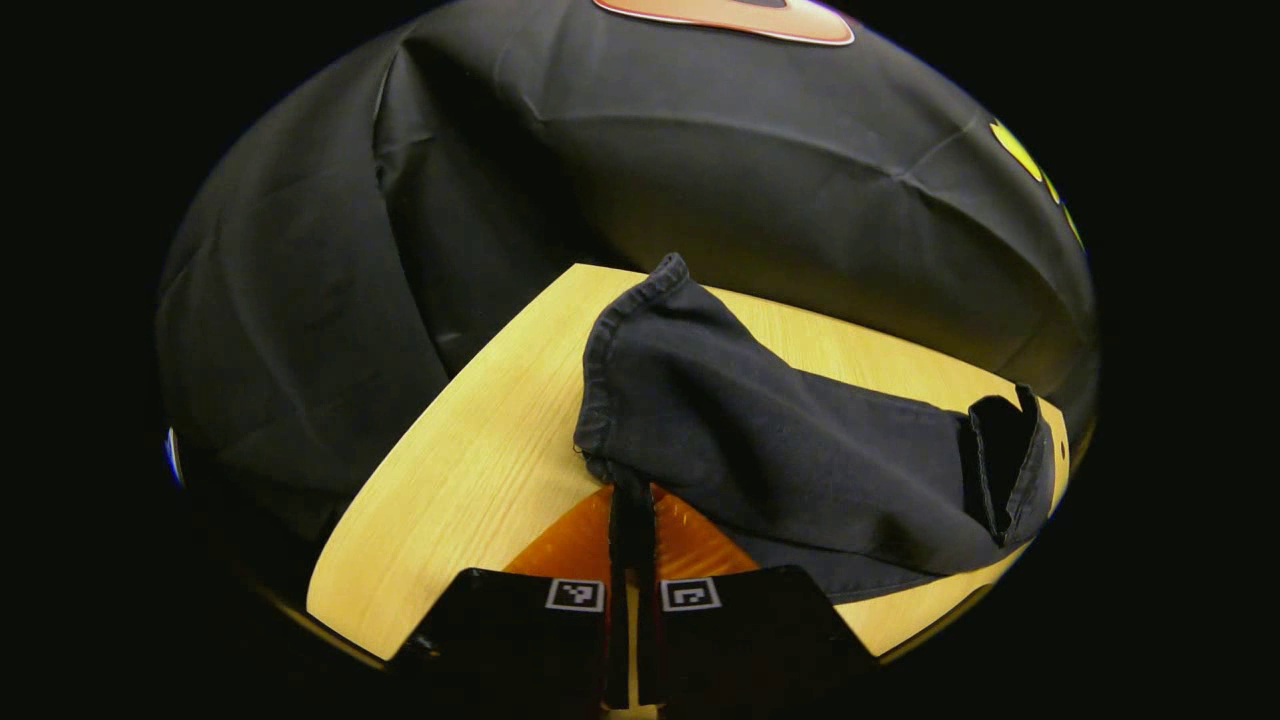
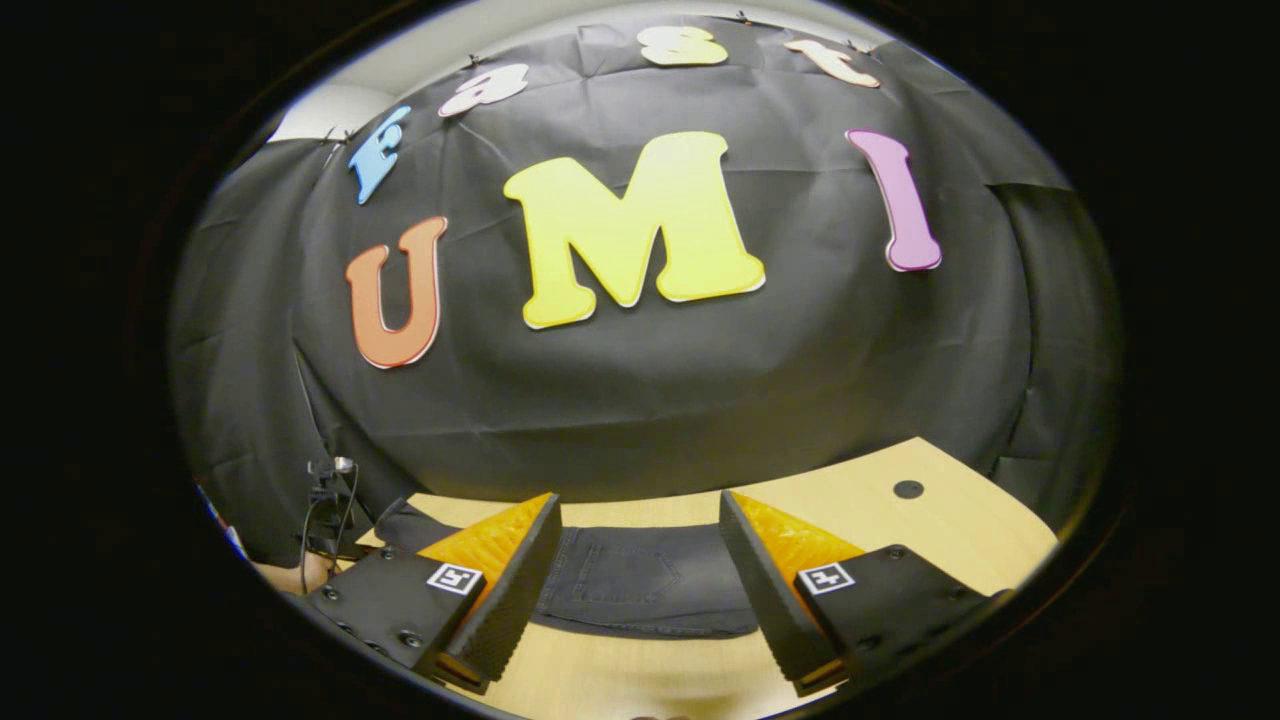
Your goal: Grasp the waist and the cuffs of the jeans and fold them to make the two legs overlap; first hold the waist and fold one-third of the jeans toward the cuffs, then hold the cuffs and fold the remaining one-third in the same direction to finish folding.
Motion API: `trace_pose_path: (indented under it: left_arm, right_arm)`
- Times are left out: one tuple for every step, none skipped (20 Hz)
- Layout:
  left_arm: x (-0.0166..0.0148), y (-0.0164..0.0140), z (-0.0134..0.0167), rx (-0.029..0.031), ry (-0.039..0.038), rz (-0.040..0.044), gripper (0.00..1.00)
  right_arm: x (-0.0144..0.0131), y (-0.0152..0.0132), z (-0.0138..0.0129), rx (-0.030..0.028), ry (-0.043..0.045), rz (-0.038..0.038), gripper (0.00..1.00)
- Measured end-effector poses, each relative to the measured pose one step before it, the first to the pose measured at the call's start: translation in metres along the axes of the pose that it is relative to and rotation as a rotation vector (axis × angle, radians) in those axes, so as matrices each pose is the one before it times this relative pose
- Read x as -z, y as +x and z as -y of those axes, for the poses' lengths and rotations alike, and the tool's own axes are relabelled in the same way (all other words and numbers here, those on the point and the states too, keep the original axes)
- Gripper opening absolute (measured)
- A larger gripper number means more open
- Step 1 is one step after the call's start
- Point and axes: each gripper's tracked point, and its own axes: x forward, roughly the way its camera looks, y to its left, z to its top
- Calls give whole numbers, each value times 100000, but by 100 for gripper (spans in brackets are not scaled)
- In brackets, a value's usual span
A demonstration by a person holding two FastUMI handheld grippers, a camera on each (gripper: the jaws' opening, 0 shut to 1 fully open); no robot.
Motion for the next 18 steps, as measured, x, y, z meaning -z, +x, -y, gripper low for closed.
trace_pose_path:
  left_arm:
    - [-205,103,-580,1091,-1423,174,5]
    - [-119,-413,-161,1879,-3217,282,4]
    - [-302,4,159,2298,-4086,3267,3]
    - [-1136,-517,230,1398,-1356,4352,3]
    - [-936,-957,-603,1505,1682,1999,3]
    - [-1076,-678,395,992,3263,2135,3]
    - [-961,-808,514,1136,3395,2375,3]
    - [-1253,-897,529,1507,2313,2472,3]
    - [-1355,-713,362,1543,1175,2621,3]
    - [-1184,-820,354,1711,599,1743,3]
    - [-1336,-1031,702,2050,1295,1789,3]
    - [-737,-694,974,1578,1841,1604,3]
    - [-540,-699,1354,1867,2096,1078,3]
    - [-862,-420,1500,2466,1631,1448,3]
    - [-351,-375,1549,2432,1297,1951,3]
    - [-798,-647,1689,2656,1162,1433,3]
    - [-833,-399,1856,2646,1483,1306,3]
    - [-890,-358,2160,2505,1492,1376,3]
  right_arm:
    - [-227,-296,552,635,-926,441,98]
    - [-154,-273,682,847,-391,508,99]
    - [-269,-230,503,796,348,364,99]
    - [-9,-173,499,713,920,-168,98]
    - [300,-176,259,171,1065,-533,98]
    - [50,-29,138,-7,736,-481,99]
    - [102,-105,46,-98,157,-229,99]
    - [-88,21,-79,-369,78,298,99]
    - [-86,-159,-119,-603,-61,437,99]
    - [-111,-106,-61,-532,-606,235,99]
    - [-60,-226,141,-594,-879,191,99]
    - [-157,-149,128,-271,-944,252,99]
    - [-201,-308,275,-68,-827,413,99]
    - [-163,-285,442,182,-415,452,99]
    - [-72,-358,534,430,-76,156,99]
    - [-54,-254,601,481,342,-55,98]
    - [-30,-396,816,620,724,-67,98]
    - [-176,-271,786,556,1019,135,98]
